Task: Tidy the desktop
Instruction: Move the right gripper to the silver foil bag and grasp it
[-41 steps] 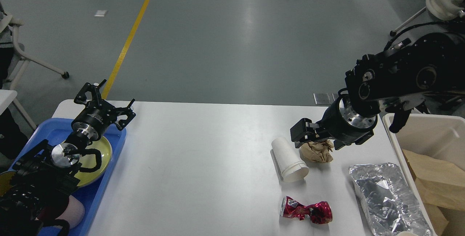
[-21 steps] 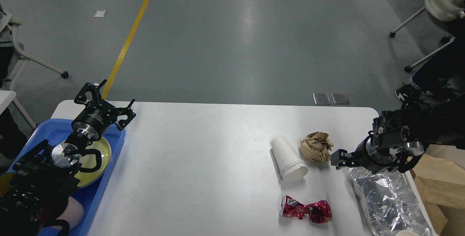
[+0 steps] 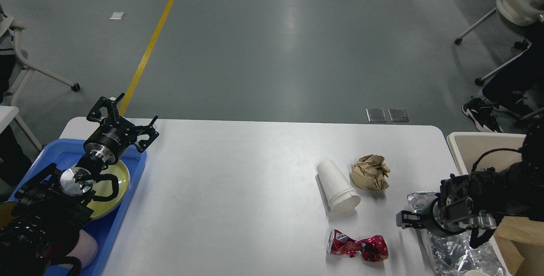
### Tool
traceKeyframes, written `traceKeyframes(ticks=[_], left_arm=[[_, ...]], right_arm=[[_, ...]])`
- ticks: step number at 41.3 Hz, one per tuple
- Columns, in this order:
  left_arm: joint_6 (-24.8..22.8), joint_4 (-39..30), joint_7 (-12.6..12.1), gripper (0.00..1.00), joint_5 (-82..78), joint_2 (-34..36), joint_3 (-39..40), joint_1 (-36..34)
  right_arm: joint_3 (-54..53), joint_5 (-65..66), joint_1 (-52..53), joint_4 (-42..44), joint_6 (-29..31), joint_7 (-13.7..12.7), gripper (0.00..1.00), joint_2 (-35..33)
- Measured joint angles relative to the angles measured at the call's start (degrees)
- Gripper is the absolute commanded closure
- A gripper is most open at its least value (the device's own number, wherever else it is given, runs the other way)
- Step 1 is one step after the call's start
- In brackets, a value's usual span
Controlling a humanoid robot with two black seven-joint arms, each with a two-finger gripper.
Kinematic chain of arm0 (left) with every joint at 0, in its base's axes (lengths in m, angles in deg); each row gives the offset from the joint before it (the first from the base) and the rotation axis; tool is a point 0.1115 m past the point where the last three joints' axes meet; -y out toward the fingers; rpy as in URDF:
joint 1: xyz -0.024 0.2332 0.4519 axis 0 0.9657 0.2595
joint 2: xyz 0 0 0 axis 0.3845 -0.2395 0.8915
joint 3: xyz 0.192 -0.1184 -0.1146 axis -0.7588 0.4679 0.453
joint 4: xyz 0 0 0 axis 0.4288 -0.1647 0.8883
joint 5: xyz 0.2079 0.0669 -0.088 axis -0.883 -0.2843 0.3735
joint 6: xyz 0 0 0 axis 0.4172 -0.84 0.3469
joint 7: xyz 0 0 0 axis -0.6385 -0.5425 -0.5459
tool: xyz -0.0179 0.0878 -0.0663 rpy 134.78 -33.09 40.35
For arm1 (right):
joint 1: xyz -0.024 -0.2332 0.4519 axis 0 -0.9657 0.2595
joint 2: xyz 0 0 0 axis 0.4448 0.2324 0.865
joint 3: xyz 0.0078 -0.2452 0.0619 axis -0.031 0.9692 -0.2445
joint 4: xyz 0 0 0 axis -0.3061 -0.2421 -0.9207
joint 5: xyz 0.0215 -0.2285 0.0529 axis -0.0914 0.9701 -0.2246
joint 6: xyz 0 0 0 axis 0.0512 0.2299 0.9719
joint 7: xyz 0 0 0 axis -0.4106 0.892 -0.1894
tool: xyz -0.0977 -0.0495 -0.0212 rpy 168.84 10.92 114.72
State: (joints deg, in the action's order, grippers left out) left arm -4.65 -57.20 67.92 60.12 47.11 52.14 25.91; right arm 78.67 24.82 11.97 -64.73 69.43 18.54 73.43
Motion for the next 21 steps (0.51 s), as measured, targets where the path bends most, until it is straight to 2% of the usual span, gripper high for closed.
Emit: traceKeyframes(ticks=[1,2,3,5,21], left_arm=[[0.0,0.0,0.0,0.00,0.0,0.0,0.0,0.0],[0.0,0.0,0.0,0.00,0.0,0.0,0.0,0.0],[0.0,0.0,0.0,0.00,0.0,0.0,0.0,0.0],[0.0,0.0,0.0,0.00,0.0,0.0,0.0,0.0],[0.0,0.0,0.0,0.00,0.0,0.0,0.0,0.0]], right_arm=[[0.0,0.3,-0.1,0.0,-0.2,0.0,0.31,0.0],[0.0,0.5,-0.2,0.0,-0.4,0.0,0.38,0.0],[0.0,0.6,-0.3,0.0,-0.5,0.0,0.53,0.0],[-0.1,0.8,-0.3,0.0,-0.6,0.0,1.00,-0.1],[0.1,0.8,-0.1,0.3,-1.3,-0.3,1.00,-1.2]])
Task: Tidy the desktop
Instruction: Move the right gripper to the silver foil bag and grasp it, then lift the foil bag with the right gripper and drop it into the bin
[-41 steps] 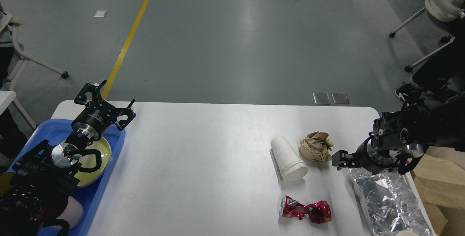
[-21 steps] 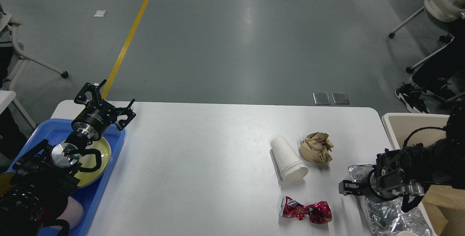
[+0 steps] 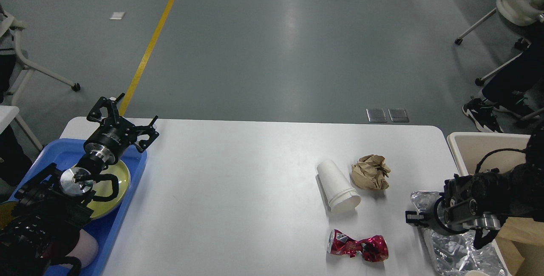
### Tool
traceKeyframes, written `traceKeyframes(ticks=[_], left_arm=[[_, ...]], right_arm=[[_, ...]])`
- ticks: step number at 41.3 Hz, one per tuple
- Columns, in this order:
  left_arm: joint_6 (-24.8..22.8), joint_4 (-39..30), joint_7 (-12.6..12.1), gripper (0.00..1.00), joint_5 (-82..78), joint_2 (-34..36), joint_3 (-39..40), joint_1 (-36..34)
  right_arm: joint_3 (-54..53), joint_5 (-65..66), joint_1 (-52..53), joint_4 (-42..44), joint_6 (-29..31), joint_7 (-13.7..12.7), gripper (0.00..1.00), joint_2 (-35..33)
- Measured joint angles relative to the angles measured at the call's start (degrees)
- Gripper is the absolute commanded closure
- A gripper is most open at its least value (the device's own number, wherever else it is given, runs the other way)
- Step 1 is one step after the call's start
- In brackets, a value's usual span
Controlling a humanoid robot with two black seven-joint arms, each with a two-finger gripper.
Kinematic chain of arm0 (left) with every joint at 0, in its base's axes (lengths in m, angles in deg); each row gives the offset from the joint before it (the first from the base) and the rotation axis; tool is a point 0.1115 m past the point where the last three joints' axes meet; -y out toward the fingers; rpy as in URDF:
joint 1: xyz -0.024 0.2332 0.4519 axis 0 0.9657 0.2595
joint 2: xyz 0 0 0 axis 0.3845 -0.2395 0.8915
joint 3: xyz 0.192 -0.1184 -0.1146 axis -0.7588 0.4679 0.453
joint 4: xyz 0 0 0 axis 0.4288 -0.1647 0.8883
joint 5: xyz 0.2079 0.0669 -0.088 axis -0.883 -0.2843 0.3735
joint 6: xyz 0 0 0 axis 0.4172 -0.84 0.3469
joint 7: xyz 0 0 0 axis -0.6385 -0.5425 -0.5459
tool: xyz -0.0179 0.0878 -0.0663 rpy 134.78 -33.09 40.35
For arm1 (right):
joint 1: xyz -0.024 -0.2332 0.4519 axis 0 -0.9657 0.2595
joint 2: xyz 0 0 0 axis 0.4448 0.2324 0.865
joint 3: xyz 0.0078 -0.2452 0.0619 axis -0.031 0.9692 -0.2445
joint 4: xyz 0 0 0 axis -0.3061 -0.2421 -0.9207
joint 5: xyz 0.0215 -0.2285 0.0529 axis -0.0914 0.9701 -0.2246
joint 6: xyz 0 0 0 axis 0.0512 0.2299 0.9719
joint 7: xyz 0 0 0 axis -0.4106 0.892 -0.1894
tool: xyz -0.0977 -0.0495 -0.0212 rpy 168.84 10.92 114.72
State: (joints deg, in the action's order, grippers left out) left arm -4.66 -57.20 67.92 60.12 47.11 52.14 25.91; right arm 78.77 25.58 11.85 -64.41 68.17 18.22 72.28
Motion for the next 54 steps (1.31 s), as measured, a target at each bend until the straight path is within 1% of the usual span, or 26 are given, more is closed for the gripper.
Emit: traceKeyframes(ticks=[13,20,24,28,31,35,39,46,49,54], left_arm=[[0.0,0.0,0.0,0.00,0.0,0.0,0.0,0.0],[0.0,0.0,0.0,0.00,0.0,0.0,0.0,0.0],[0.0,0.0,0.0,0.00,0.0,0.0,0.0,0.0],[0.0,0.0,0.0,0.00,0.0,0.0,0.0,0.0],[0.0,0.0,0.0,0.00,0.0,0.0,0.0,0.0],[0.0,0.0,0.0,0.00,0.0,0.0,0.0,0.0],[0.0,0.0,0.0,0.00,0.0,0.0,0.0,0.0],[0.0,0.0,0.0,0.00,0.0,0.0,0.0,0.0],[0.0,0.0,0.0,0.00,0.0,0.0,0.0,0.0],[0.0,0.0,0.1,0.00,0.0,0.0,0.0,0.0]], right_arm=[[0.2,0.4,2.2,-0.2,-0.1,0.1,1.00,-1.4],[0.5,2.9,9.8,-0.3,0.8,0.3,1.00,-4.3],[0.7,4.6,15.6,-1.0,3.0,0.4,1.00,-5.0],[0.6,5.3,23.4,-2.3,8.1,1.2,1.00,-5.2],[0.3,5.4,30.4,-4.4,13.6,3.0,1.00,-5.1],[-0.2,5.5,41.0,-8.3,22.2,6.3,1.00,-4.1],[-2.8,5.4,49.5,-12.8,30.3,8.3,1.00,-3.2],[-11.2,5.3,58.1,-19.5,42.5,8.6,1.00,-4.1],[-13.7,5.3,59.7,-21.8,44.8,8.3,1.00,-4.5],[-14.4,5.5,60.0,-22.3,45.3,7.9,1.00,-4.8]])
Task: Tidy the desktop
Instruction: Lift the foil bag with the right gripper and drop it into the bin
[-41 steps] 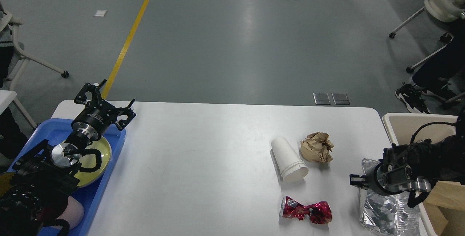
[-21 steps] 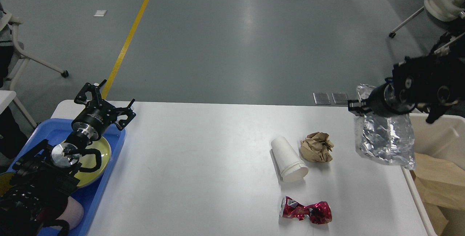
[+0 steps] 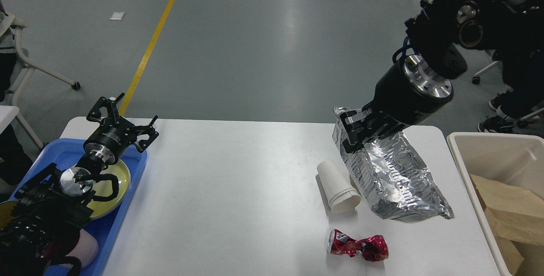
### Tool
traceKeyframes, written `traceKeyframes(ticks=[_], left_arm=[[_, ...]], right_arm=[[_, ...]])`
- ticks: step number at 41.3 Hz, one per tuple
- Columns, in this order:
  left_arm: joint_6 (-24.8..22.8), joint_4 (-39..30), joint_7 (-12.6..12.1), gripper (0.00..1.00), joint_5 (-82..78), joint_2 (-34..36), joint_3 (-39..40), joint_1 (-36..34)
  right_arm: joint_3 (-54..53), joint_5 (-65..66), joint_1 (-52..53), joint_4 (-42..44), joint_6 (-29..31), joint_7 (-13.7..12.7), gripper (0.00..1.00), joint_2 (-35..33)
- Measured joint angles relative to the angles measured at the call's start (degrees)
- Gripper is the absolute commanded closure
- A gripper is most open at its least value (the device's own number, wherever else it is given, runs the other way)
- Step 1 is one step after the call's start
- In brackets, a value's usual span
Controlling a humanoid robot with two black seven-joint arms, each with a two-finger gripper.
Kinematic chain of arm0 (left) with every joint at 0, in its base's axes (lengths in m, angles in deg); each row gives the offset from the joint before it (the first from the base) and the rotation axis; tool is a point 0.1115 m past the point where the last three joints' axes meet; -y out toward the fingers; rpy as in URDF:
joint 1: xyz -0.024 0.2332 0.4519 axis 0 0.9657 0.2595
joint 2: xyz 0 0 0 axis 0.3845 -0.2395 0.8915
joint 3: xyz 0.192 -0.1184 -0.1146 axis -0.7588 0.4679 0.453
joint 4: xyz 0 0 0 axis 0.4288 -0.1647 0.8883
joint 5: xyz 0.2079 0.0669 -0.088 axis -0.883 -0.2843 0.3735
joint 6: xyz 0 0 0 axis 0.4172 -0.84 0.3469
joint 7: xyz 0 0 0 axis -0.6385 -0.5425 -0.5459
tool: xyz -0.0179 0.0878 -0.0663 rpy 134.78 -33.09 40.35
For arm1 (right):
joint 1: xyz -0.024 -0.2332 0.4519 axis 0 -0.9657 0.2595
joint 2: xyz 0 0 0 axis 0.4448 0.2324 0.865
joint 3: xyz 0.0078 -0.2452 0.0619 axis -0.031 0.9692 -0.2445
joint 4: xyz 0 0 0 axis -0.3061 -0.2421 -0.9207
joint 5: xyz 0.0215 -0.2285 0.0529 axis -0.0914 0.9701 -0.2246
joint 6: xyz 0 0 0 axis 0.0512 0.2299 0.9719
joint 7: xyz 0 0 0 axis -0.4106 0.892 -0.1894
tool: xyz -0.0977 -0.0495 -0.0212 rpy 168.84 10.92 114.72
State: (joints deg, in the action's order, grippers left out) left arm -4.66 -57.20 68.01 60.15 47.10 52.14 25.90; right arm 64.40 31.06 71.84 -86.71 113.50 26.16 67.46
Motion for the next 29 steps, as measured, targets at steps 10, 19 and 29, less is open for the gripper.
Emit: traceKeyframes(ticks=[10,19,29], left_arm=[[0.0,0.0,0.0,0.00,0.0,0.0,0.0,0.0],[0.0,0.0,0.0,0.00,0.0,0.0,0.0,0.0],[0.0,0.0,0.0,0.00,0.0,0.0,0.0,0.0]], right_arm=[[9.8,3.3,-8.9,11.4,-3.7,-0.1,1.00,-1.4],[17.8,4.6,-29.3,33.0,-12.6,-0.1,1.00,-4.9],[18.8,2.0,-52.0,54.7,-19.4,-0.3,1.00,-7.0]])
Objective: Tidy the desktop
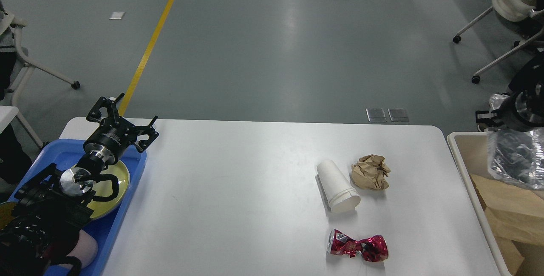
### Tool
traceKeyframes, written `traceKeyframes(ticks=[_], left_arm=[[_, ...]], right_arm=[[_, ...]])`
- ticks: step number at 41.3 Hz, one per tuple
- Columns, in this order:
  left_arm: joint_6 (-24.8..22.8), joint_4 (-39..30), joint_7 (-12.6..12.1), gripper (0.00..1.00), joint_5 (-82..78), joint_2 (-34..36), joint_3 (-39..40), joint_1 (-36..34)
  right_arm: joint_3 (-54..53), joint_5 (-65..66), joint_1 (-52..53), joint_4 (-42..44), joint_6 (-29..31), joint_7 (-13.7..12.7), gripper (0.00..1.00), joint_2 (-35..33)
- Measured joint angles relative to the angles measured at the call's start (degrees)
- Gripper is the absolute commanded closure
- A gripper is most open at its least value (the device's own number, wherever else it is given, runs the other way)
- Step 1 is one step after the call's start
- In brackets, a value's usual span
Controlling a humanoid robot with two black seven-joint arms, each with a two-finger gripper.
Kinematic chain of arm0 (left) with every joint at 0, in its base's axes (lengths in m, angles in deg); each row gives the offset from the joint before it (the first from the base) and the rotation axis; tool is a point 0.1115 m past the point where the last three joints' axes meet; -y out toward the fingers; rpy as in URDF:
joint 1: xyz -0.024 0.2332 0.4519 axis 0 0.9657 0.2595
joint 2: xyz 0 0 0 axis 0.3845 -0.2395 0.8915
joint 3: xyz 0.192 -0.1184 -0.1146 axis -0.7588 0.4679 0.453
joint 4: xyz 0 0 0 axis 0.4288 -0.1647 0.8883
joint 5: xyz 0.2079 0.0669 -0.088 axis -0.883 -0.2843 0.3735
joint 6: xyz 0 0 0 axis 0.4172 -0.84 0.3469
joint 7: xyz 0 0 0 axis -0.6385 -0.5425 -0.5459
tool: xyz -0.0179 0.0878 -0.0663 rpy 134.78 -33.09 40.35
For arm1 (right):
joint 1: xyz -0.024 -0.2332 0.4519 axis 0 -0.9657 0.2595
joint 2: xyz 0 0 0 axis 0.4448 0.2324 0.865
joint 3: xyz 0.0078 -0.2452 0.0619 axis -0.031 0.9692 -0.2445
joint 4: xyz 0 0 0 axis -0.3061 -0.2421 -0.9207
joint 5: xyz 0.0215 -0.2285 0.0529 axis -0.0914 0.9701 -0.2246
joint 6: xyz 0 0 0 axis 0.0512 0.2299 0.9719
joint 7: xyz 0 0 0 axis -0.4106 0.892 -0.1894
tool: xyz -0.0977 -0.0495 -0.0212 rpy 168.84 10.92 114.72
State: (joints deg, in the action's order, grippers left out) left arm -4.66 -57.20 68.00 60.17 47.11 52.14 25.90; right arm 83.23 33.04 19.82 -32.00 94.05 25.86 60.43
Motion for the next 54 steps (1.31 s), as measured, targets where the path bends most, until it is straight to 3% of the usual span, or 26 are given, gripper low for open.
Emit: traceKeyframes(ticks=[2,3,4,5,6,7,14,28,34,39,44,45,54], left_arm=[[0.0,0.0,0.0,0.00,0.0,0.0,0.0,0.0],[0.0,0.0,0.0,0.00,0.0,0.0,0.0,0.0],[0.0,0.0,0.0,0.00,0.0,0.0,0.0,0.0],[0.0,0.0,-0.1,0.00,0.0,0.0,0.0,0.0],[0.0,0.0,-0.1,0.00,0.0,0.0,0.0,0.0],[0.0,0.0,-0.1,0.00,0.0,0.0,0.0,0.0],[0.0,0.0,-0.1,0.00,0.0,0.0,0.0,0.0],[0.0,0.0,-0.1,0.00,0.0,0.0,0.0,0.0],[0.0,0.0,-0.1,0.00,0.0,0.0,0.0,0.0],[0.0,0.0,0.0,0.00,0.0,0.0,0.0,0.0],[0.0,0.0,0.0,0.00,0.0,0.0,0.0,0.0],[0.0,0.0,0.0,0.00,0.0,0.0,0.0,0.0],[0.0,0.0,0.0,0.00,0.0,0.0,0.0,0.0]], right_arm=[[-0.1,-2.4,-5.1,4.9,-1.1,-0.6,1.00,0.0],[-0.2,-3.7,-7.5,7.2,-1.5,-0.9,0.89,-0.1],[-0.2,-5.7,-10.6,10.4,-1.9,-1.5,0.60,-0.1],[-0.2,-7.5,-13.2,13.0,-2.2,-2.0,0.11,-0.1],[-0.2,-9.3,-15.7,15.7,-2.5,-2.6,0.00,-0.1],[-0.3,-11.7,-19.0,19.2,-3.0,-3.4,0.04,-0.1],[-0.4,-19.8,-32.9,33.0,-5.1,-5.9,0.00,1.4],[-0.5,-21.0,-35.8,35.0,-5.7,-6.1,0.00,1.8],[-1.0,-21.0,-30.1,32.0,-3.8,-5.7,0.00,1.4],[-1.0,-20.7,-16.0,18.2,2.1,-5.0,0.00,-1.4],[0.3,-19.1,-0.3,0.0,8.3,-4.3,0.00,-5.3],[0.6,-17.3,5.6,-7.4,10.5,-4.3,0.00,-7.0],[1.9,-10.8,25.6,-37.7,17.6,-5.1,0.00,-12.5]])
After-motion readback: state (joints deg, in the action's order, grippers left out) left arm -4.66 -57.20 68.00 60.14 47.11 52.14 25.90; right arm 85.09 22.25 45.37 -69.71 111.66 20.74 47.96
